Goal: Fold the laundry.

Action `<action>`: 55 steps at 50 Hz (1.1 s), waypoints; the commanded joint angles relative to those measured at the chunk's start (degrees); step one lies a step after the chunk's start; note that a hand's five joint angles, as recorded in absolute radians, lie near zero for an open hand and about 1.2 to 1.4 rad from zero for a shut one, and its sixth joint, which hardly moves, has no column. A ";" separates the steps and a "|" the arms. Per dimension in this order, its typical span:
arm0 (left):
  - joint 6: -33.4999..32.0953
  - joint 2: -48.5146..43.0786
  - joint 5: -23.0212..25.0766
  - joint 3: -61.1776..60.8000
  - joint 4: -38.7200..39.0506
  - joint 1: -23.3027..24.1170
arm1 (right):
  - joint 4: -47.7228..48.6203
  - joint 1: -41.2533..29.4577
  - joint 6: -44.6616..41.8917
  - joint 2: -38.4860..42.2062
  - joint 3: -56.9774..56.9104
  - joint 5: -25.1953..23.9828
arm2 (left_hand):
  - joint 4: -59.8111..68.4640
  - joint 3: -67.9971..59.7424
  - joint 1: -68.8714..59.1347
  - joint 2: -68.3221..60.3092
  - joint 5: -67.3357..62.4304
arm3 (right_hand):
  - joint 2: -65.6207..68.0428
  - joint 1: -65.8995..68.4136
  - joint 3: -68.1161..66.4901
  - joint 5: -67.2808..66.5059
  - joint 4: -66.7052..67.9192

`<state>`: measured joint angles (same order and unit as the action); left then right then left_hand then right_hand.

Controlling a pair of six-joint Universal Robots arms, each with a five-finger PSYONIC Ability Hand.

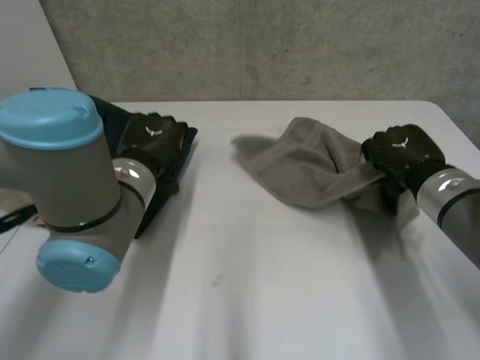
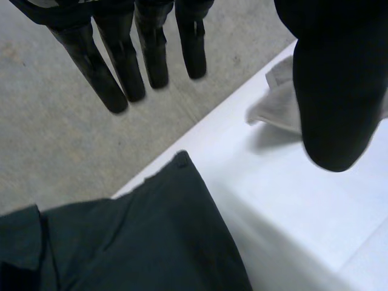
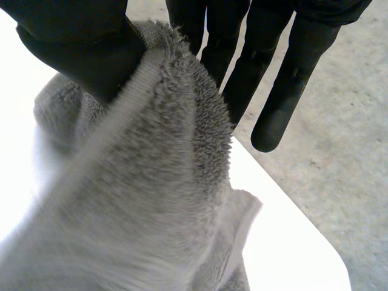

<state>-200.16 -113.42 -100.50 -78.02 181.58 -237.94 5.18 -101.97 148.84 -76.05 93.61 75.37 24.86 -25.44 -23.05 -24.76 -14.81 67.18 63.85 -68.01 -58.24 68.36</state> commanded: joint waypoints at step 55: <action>-19.99 -24.27 0.65 58.31 0.11 -31.09 | 3.70 -6.66 1.54 -1.47 3.42 2.85 | 55.14 -54.56 -56.95 -55.24 -55.19 | 12.82 16.15 -11.99 -11.76 11.64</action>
<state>-217.15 -130.38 -98.90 -32.76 188.51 -266.40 8.88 -108.31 150.38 -77.64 97.08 78.23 68.44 -67.88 -64.48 -68.33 -56.07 67.18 63.85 -68.01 -58.24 68.50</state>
